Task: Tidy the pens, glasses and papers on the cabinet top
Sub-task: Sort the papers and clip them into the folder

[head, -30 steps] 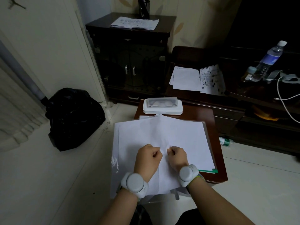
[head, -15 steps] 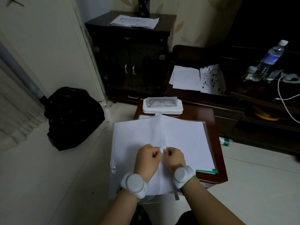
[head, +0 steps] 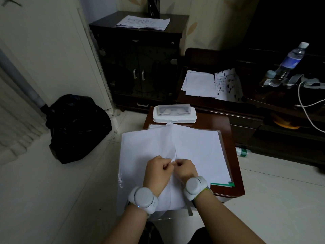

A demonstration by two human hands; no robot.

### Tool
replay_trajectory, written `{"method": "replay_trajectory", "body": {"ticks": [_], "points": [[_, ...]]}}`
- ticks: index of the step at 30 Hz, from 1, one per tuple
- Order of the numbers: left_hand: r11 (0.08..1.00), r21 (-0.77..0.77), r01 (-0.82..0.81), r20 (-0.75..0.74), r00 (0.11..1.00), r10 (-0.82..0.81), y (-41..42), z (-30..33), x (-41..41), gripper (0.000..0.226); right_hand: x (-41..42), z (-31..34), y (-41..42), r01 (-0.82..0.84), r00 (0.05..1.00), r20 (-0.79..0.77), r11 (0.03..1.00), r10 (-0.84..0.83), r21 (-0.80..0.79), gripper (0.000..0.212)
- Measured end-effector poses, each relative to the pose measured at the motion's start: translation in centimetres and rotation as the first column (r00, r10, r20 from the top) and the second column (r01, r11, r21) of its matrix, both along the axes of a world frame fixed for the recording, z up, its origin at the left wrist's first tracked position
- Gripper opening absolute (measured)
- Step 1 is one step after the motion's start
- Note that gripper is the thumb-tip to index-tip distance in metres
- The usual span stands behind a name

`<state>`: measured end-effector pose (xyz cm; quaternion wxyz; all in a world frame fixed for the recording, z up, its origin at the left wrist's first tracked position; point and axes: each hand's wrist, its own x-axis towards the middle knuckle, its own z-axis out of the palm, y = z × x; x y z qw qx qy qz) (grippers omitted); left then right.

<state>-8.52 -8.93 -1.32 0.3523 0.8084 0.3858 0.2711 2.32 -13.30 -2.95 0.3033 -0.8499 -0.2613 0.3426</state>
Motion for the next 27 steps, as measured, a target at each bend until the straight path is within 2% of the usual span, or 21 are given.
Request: {"method": "replay_trajectory", "body": {"ticks": [4, 7, 10, 13, 15, 20, 27], "points": [[0.998, -0.061, -0.013, 0.001, 1.000, 0.014, 0.3, -0.4, -0.2, 0.033, 1.1, 1.0, -0.6, 0.048, 0.999, -0.014, 0.997, -0.047, 0.054, 0.046], [0.996, -0.091, -0.020, 0.023, 0.999, 0.022, 0.3, -0.3, -0.2, 0.032, 3.0, 1.4, -1.8, 0.156, 0.976, 0.143, 0.985, -0.166, 0.080, 0.022], [0.995, -0.094, -0.019, 0.019, 1.000, 0.021, 0.0, -0.4, -0.2, 0.033, 4.8, 1.3, -3.3, 0.318, 0.907, 0.273, 0.946, -0.321, 0.059, 0.040], [0.995, -0.095, -0.019, 0.018, 1.000, 0.021, -0.1, -0.9, -0.5, 0.035, 5.3, 0.9, -4.3, 0.445, 0.869, 0.263, 0.895, -0.420, -0.041, 0.064], [0.995, -0.098, -0.019, 0.014, 1.000, 0.021, -0.2, -1.0, -0.5, 0.035, 5.3, 0.8, -4.5, 0.434, 0.879, 0.252, 0.898, -0.404, -0.074, 0.070], [0.994, -0.109, -0.029, 0.013, 0.999, 0.031, 0.0, -0.9, -0.4, 0.035, 5.2, 0.5, -4.2, 0.374, 0.902, 0.264, 0.924, -0.342, -0.080, 0.055], [0.994, -0.099, -0.043, 0.007, 0.999, 0.044, 0.0, -1.1, -0.4, 0.034, 4.9, 0.4, -4.2, 0.352, 0.899, 0.310, 0.931, -0.308, -0.095, 0.047]]}}
